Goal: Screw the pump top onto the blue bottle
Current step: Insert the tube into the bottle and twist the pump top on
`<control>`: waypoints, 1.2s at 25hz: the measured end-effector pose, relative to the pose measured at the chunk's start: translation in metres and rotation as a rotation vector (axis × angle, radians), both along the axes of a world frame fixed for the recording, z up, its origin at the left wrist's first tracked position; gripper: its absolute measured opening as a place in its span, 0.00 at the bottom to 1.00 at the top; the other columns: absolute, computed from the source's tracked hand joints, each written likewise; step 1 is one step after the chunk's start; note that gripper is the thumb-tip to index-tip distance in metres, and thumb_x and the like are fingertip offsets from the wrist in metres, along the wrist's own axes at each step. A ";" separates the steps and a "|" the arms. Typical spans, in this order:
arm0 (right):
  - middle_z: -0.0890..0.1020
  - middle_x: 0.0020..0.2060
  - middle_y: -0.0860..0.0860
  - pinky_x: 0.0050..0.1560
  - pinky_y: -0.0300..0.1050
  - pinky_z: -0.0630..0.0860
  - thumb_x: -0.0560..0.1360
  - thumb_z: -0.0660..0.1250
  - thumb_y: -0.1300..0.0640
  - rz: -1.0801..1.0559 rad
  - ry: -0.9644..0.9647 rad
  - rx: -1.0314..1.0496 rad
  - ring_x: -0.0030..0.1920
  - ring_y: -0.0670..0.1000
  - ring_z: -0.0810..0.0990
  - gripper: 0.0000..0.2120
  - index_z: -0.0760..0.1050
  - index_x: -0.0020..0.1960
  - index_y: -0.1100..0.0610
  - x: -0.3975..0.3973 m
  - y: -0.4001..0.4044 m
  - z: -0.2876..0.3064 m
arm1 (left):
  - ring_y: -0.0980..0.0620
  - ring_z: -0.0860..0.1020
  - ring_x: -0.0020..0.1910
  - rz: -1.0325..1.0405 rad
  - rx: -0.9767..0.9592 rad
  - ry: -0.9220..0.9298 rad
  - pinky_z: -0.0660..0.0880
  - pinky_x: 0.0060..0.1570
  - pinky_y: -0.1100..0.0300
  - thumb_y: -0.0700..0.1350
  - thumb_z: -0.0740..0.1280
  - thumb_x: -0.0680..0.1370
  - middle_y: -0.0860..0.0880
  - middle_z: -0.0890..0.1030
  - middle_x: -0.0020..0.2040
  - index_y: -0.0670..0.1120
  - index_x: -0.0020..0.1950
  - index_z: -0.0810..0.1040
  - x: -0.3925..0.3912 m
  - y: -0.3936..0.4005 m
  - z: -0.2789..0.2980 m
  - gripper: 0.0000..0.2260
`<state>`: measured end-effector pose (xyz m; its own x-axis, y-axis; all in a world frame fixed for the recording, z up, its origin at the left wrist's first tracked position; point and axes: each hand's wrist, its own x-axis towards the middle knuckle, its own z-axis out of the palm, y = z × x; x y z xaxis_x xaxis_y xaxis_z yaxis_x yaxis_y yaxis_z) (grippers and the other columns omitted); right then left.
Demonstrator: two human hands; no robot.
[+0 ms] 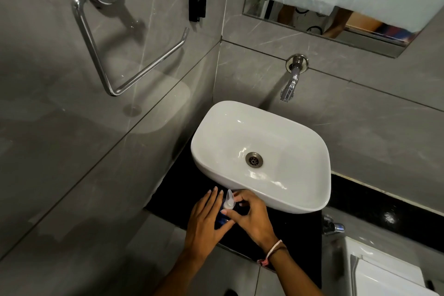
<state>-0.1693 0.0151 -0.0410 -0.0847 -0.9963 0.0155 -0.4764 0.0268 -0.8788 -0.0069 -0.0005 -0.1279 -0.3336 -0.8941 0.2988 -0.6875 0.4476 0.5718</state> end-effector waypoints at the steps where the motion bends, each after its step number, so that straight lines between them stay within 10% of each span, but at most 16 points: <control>1: 0.84 0.51 0.47 0.57 0.42 0.80 0.65 0.84 0.55 -0.007 0.004 0.005 0.55 0.46 0.82 0.18 0.81 0.51 0.50 0.000 -0.001 0.001 | 0.48 0.65 0.76 -0.004 -0.009 0.005 0.72 0.67 0.45 0.62 0.66 0.75 0.47 0.68 0.77 0.44 0.75 0.69 0.001 0.000 -0.001 0.34; 4: 0.83 0.58 0.47 0.64 0.40 0.77 0.69 0.81 0.56 0.106 0.042 0.000 0.60 0.44 0.80 0.21 0.81 0.61 0.51 -0.004 0.001 -0.002 | 0.49 0.65 0.76 0.004 -0.030 0.012 0.70 0.67 0.47 0.61 0.66 0.74 0.48 0.68 0.76 0.43 0.75 0.70 0.000 -0.001 -0.001 0.34; 9: 0.82 0.44 0.46 0.50 0.41 0.79 0.64 0.83 0.49 0.009 0.071 0.003 0.47 0.44 0.80 0.17 0.77 0.44 0.45 -0.001 -0.002 -0.003 | 0.47 0.65 0.76 0.009 -0.093 -0.010 0.60 0.73 0.49 0.62 0.64 0.76 0.46 0.68 0.76 0.43 0.75 0.70 -0.001 0.001 -0.001 0.33; 13: 0.83 0.57 0.45 0.65 0.45 0.76 0.73 0.77 0.54 0.139 0.145 -0.049 0.62 0.42 0.78 0.15 0.83 0.58 0.50 -0.006 0.003 -0.009 | 0.47 0.64 0.76 0.014 -0.109 -0.015 0.60 0.73 0.47 0.62 0.65 0.75 0.46 0.68 0.76 0.43 0.75 0.69 -0.002 -0.001 -0.002 0.34; 18: 0.82 0.43 0.44 0.46 0.37 0.77 0.64 0.84 0.51 -0.052 0.109 -0.051 0.47 0.45 0.80 0.16 0.78 0.44 0.50 0.005 -0.001 -0.007 | 0.46 0.64 0.76 0.010 -0.115 -0.009 0.61 0.71 0.45 0.61 0.65 0.75 0.46 0.69 0.76 0.44 0.76 0.68 0.000 0.000 -0.003 0.34; 22: 0.81 0.60 0.45 0.66 0.39 0.74 0.73 0.78 0.55 0.128 0.107 -0.079 0.64 0.43 0.76 0.16 0.82 0.60 0.50 -0.002 0.004 -0.008 | 0.46 0.65 0.76 0.012 -0.100 -0.016 0.61 0.72 0.45 0.62 0.65 0.75 0.46 0.68 0.76 0.44 0.76 0.67 -0.002 0.000 0.000 0.34; 30: 0.80 0.60 0.42 0.65 0.29 0.69 0.74 0.76 0.49 0.127 0.241 -0.119 0.64 0.38 0.73 0.14 0.84 0.59 0.50 -0.010 0.002 -0.006 | 0.46 0.66 0.76 0.030 -0.095 0.012 0.64 0.70 0.42 0.67 0.60 0.78 0.46 0.71 0.75 0.47 0.76 0.65 -0.001 -0.001 -0.003 0.33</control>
<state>-0.1790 0.0172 -0.0474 0.0611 -0.9886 0.1373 -0.6649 -0.1429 -0.7331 -0.0082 -0.0017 -0.1308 -0.3031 -0.8710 0.3866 -0.6946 0.4797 0.5361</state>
